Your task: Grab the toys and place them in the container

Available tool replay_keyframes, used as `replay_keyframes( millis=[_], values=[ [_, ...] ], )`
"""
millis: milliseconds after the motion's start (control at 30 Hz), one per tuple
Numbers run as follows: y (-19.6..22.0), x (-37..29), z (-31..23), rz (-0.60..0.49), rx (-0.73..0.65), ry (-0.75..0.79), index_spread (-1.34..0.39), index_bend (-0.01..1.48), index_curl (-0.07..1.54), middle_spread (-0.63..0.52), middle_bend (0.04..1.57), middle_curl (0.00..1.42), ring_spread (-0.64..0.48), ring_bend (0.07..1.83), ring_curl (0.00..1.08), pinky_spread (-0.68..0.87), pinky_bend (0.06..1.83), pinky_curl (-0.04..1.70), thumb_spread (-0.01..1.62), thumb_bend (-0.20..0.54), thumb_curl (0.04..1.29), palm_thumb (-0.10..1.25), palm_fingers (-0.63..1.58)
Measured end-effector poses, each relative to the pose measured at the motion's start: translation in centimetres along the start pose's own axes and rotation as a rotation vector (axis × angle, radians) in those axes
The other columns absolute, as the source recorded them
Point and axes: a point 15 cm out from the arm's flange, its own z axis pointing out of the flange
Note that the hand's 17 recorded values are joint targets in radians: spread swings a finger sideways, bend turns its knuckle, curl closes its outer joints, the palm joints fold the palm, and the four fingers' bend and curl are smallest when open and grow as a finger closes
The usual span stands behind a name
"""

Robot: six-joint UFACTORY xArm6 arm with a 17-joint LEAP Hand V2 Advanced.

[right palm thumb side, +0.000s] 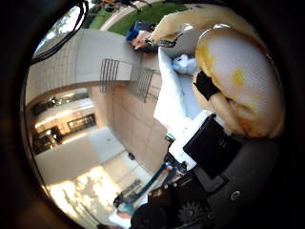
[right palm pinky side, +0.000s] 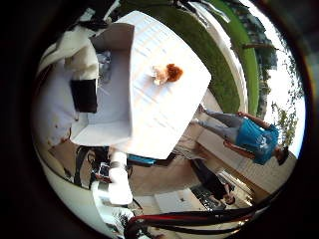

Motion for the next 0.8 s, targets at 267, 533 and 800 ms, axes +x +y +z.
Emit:
replay_keyframes(
  millis=[267,533,800],
  values=[
    [-2.6,-0.9,7.2,0.010,-0.164,0.001,-0.64,0.71,0.66,-0.14,0.87,0.84,0.05,1.21,0.72,0.26,1.38,0.81,1.20,-0.030,0.56,0.81,0.17],
    [-2.0,-0.5,9.5,0.006,-0.262,-0.003,-0.42,0.41,0.50,0.03,0.35,0.55,0.24,0.73,0.45,0.39,1.07,0.60,1.21,-0.029,0.50,0.76,-0.28],
    [-0.8,-0.3,5.3,-0.034,-0.167,-0.008,-0.45,0.17,0.38,0.11,0.13,0.41,0.31,0.51,0.34,0.45,0.86,0.47,1.17,-0.024,0.47,0.77,-0.16]
  ],
)
